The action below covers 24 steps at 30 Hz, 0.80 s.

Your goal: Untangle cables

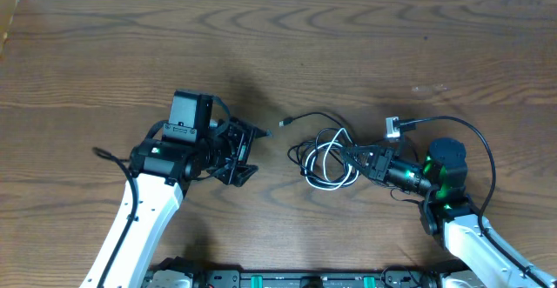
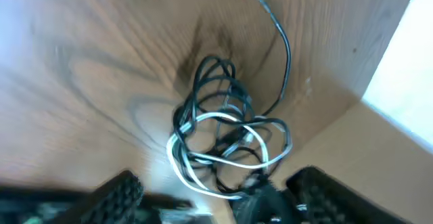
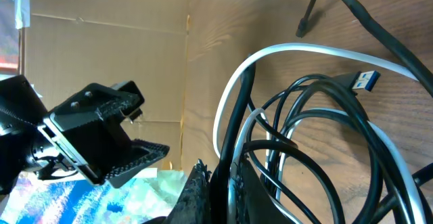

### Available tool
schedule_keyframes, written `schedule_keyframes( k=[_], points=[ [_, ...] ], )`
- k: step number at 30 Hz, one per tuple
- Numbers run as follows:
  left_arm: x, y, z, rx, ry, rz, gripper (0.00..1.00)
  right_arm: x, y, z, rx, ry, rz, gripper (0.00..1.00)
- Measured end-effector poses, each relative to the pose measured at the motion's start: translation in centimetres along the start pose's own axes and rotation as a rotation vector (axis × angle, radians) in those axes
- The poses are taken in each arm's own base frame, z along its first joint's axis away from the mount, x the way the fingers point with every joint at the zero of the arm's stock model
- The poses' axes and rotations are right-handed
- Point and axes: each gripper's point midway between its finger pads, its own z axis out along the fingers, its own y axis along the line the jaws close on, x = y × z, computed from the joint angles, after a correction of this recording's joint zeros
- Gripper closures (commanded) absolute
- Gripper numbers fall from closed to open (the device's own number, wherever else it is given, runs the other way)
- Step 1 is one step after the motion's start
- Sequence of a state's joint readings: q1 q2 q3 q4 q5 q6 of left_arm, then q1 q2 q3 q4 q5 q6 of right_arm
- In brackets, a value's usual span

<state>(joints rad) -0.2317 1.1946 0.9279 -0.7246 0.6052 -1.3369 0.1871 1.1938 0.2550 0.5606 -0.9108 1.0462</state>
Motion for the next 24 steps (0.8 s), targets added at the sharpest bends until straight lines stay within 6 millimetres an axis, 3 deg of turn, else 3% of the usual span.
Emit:
schedule_keyframes(
  k=[5, 9, 15, 20, 23, 24],
  points=[
    [-0.2, -2.2, 0.1, 0.076, -0.033, 0.343, 0.20, 0.0, 0.0, 0.0, 0.001, -0.003, 0.037, 0.98],
    [1.7, -3.5, 0.7, 0.118, -0.027, 0.683, 0.20, 0.0, 0.0, 0.0, 0.001, -0.002, 0.124, 0.99],
    [4.9, -3.3, 2.1, 0.110, -0.003, 1.071, 0.20, 0.0, 0.0, 0.0, 0.001, -0.002, 0.264, 0.99],
    [5.9, -2.5, 3.0, 0.048, -0.036, 1.235, 0.20, -0.5, 0.1, -0.2, -0.008, -0.018, 0.357, 0.98],
    [6.0, -1.7, 3.2, 0.005, -0.042, 1.271, 0.20, -1.8, 0.0, -1.0, -0.019, -0.064, 0.376, 0.99],
    [5.9, -1.2, 3.2, -0.014, -0.036, 1.272, 0.15, -2.2, 0.0, -1.2, -0.025, -0.073, 0.382, 0.99]
  ],
)
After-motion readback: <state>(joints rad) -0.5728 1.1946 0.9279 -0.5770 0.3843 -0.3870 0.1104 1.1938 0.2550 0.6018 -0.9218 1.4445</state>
